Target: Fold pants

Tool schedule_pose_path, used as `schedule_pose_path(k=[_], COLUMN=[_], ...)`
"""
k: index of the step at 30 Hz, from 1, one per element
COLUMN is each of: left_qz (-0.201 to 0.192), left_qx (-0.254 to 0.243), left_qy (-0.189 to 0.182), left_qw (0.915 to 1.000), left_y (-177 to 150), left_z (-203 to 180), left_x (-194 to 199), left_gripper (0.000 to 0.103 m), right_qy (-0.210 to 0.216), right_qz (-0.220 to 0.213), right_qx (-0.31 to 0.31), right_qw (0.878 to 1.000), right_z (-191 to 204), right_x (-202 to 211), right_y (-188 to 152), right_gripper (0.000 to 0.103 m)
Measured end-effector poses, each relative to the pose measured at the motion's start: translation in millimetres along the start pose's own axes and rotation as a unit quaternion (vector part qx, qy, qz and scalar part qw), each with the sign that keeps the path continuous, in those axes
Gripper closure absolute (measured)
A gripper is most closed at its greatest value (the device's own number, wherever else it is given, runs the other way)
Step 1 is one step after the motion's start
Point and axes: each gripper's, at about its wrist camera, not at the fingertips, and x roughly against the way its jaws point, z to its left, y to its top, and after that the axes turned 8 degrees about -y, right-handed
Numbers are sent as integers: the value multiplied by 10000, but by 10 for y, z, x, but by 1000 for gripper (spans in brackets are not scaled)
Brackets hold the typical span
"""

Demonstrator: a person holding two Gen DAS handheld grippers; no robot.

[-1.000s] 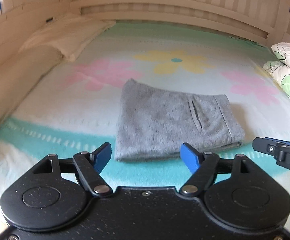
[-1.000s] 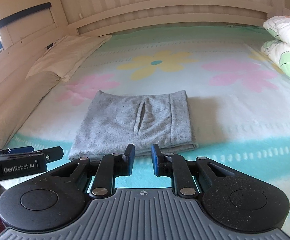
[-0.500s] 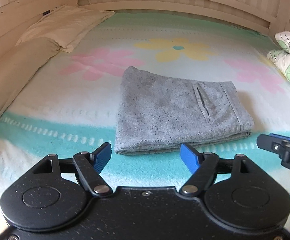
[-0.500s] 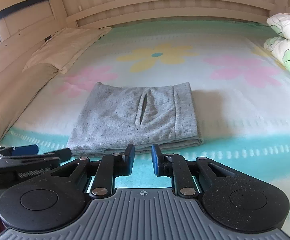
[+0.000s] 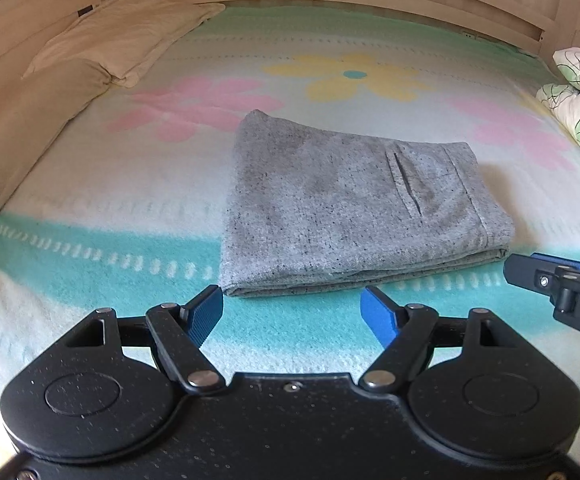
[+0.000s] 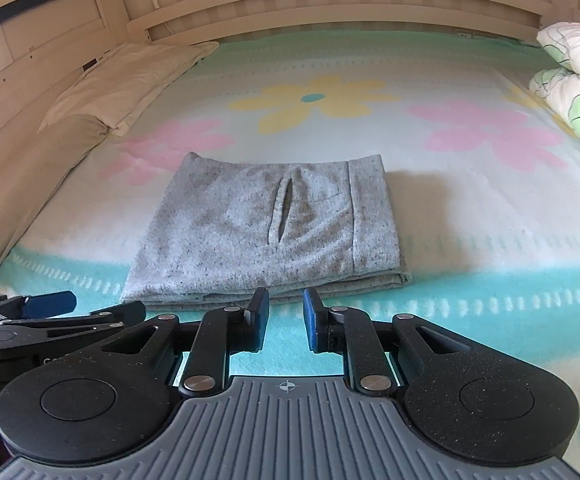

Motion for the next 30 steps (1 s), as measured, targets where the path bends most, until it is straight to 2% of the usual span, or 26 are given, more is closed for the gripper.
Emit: schedule_pose_path(k=[9,30], left_qz=[-84,-26], left_qx=[-161,-238], left_qy=[128,195], left_qw=[9998,9995], left_y=[-16,-58], left_z=[-14,-49], left_x=[34,-4], left_gripper=[26,26], right_qy=[-208,-190], right_qz=[-62,6], right_qx=[142,184], right_qw=[9997,9996], right_z=[1,3], right_x=[2,-7], right_y=[-19,-22], right_gripper=[84,84])
